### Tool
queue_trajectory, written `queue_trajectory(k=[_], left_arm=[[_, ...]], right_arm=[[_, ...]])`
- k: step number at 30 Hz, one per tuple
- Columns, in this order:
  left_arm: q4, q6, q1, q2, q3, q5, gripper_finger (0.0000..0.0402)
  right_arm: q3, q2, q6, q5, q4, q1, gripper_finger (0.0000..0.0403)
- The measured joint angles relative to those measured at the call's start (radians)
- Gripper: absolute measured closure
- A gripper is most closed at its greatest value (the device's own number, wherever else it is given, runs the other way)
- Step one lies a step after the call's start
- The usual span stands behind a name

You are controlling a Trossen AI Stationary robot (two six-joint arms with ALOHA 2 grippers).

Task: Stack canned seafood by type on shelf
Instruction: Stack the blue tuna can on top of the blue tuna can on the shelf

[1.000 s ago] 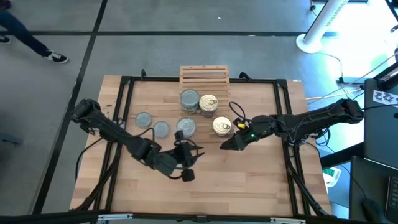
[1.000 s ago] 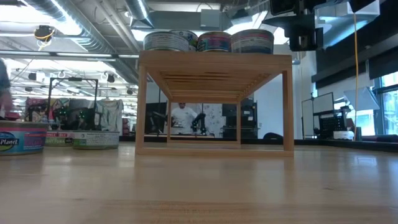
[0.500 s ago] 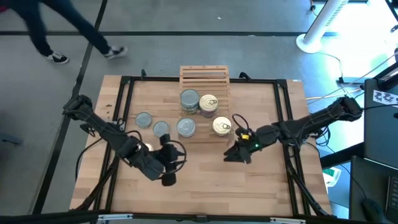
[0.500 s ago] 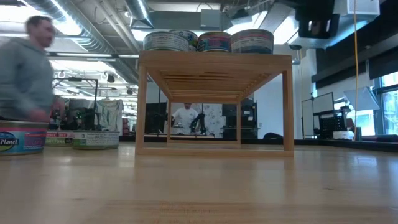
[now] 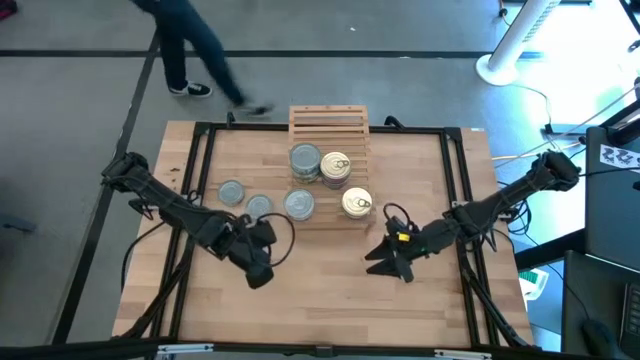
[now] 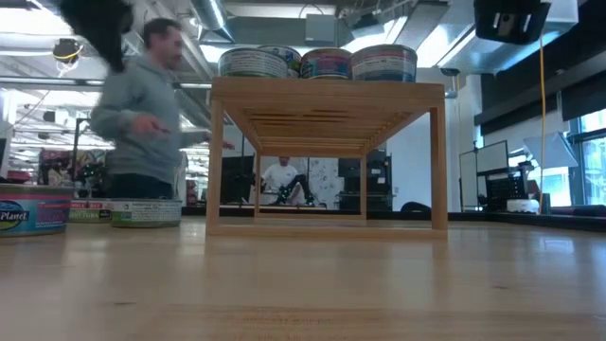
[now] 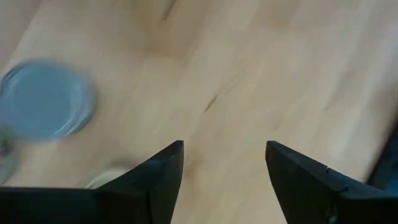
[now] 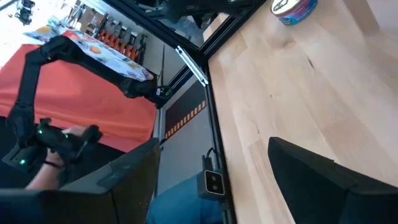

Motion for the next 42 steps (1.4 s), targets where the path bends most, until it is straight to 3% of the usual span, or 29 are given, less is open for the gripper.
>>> queue_trajectory(k=[5,15,22,42], left_arm=[[-0.114,-0.018,-0.010,0.000,-0.048,0.019,0.0186],[-0.078,-0.045,-0.113,0.004,-0.184,0.029,0.0208],[-0.060,-0.159,-0.176,0.004,-0.288,0.028,0.0222],[0.085,-0.131,-0.212,-0.001,-0.428,-0.013,0.0259]], right_arm=[[0.000,0.000,-0.054,0.058,-0.007,0.042,0.0104],[-0.001,0.000,-0.081,0.191,-0.098,0.110,0.0104],[-0.001,0.000,-0.081,0.251,-0.169,0.108,0.0104],[-0.001,0.000,-0.081,0.268,-0.170,0.107,0.0104]])
